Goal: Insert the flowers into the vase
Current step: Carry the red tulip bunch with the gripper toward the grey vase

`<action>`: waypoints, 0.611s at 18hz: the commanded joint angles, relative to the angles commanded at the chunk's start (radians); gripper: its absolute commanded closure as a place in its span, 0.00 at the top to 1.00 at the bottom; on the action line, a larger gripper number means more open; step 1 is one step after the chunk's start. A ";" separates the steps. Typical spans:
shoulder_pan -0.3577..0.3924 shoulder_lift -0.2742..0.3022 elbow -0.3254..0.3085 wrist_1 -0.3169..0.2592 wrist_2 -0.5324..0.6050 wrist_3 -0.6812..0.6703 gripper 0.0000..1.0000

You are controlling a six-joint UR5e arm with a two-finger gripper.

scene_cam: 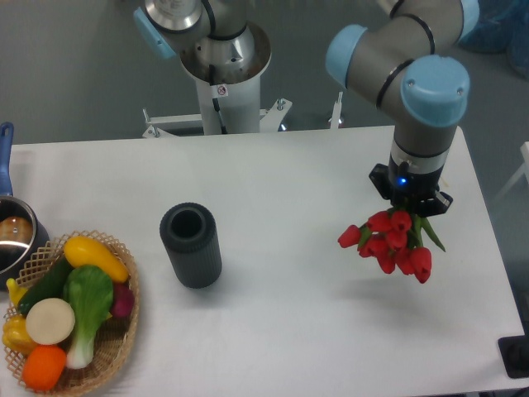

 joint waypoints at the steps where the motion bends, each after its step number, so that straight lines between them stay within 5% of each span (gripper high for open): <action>1: -0.005 0.006 0.000 -0.020 0.000 0.002 0.00; 6: -0.022 0.084 -0.002 -0.074 -0.112 -0.038 0.00; 11: -0.020 0.106 0.008 -0.049 -0.407 -0.080 0.00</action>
